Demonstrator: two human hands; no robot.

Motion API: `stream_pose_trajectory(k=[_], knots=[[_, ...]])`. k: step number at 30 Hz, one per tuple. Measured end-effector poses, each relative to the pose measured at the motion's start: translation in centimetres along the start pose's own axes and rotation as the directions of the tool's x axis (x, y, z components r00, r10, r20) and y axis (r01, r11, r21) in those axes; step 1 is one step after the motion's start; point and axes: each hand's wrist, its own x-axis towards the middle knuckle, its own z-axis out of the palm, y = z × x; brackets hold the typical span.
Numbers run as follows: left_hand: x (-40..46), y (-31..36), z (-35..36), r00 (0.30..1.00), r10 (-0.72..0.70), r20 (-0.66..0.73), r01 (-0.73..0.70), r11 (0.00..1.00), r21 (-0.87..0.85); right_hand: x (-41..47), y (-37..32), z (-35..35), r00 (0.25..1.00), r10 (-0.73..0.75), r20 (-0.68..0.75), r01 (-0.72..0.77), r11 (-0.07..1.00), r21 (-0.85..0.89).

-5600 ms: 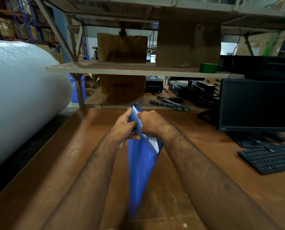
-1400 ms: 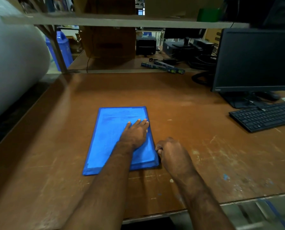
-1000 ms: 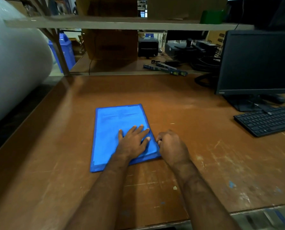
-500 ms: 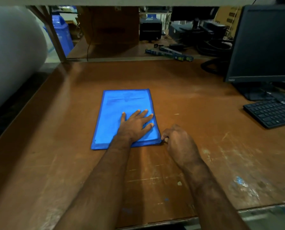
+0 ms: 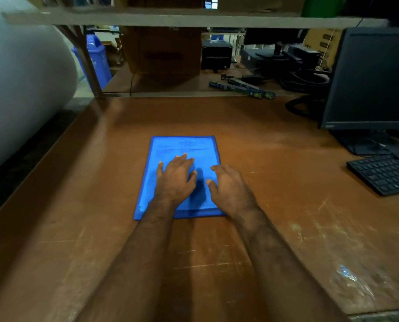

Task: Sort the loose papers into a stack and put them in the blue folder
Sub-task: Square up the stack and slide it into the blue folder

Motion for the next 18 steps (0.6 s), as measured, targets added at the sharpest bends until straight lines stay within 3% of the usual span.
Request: stream_pose_trajectory(k=[3, 6, 11, 18], knots=[[-0.5, -2.1, -1.1, 0.995, -0.095, -0.039, 0.099, 0.989, 0.111, 2.5, -1.2, 1.9, 0.998, -0.038, 0.051, 0.042, 0.997, -0.072], [-1.5, -2.9, -1.1, 0.991, -0.128, 0.038, 0.121, 0.981, 0.152, 3.1, -1.5, 3.4, 0.993, -0.009, 0.118, 0.026, 0.99, -0.142], [-2.5, -1.7, 0.0, 0.99, -0.112, 0.08, 0.099, 0.983, 0.158, 2.2, -0.1, 4.2, 0.997, 0.032, 0.071, -0.018, 0.982, -0.188], [-3.4, 0.2, -0.3, 0.987, -0.086, 0.134, 0.072, 0.991, 0.11, 1.2, 1.2, 2.4, 0.992, 0.044, 0.117, -0.022, 0.982, -0.185]])
